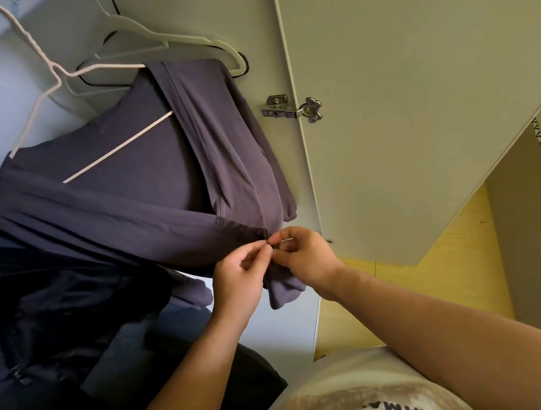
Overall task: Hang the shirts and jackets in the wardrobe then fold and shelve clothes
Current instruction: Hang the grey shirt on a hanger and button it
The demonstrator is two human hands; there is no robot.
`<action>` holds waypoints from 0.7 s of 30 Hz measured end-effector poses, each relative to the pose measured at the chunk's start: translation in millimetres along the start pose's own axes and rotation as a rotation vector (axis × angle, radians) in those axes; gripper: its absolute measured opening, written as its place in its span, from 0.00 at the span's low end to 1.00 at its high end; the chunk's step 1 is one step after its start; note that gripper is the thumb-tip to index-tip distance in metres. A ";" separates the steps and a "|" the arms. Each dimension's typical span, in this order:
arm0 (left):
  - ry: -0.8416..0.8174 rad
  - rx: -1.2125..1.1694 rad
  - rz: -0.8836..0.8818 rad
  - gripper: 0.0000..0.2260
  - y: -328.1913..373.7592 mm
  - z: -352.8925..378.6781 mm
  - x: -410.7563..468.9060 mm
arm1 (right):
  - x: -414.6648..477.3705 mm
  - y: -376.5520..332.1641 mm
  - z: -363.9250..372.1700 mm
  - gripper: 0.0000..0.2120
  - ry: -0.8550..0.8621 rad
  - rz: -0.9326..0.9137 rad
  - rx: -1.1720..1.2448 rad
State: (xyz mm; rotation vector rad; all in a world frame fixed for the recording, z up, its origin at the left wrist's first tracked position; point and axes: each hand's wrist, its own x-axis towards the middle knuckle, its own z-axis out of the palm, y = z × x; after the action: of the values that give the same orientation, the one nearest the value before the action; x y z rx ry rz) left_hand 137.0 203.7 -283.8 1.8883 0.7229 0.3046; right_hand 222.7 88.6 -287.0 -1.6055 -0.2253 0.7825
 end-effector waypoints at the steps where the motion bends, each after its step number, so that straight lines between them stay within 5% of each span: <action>1: -0.001 -0.020 -0.009 0.10 0.5 0.3 0.0 | -0.8 -0.4 0.0 0.07 -0.015 0.002 0.015; 5: 0.034 -0.126 -0.120 0.02 2.3 2.4 3.2 | -1.0 -2.9 0.6 0.14 0.005 -0.033 -0.056; 9: 0.060 -0.154 -0.196 0.05 -0.5 2.1 6.6 | -2.0 -2.9 1.6 0.16 0.002 -0.075 -0.114; 14: 0.113 -0.286 -0.323 0.06 -3.5 -3.5 11.5 | 0.5 -0.9 -1.2 0.12 0.032 0.000 0.012; 21: 0.101 -0.343 -0.334 0.04 3.2 -1.5 9.9 | 0.7 4.6 -4.2 0.09 0.081 -0.062 -0.242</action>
State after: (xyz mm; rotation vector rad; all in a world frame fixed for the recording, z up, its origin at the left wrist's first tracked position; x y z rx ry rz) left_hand 145.2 209.9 -281.5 1.4104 0.9732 0.2907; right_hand 224.3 84.7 -291.6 -1.8449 -0.3195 0.6598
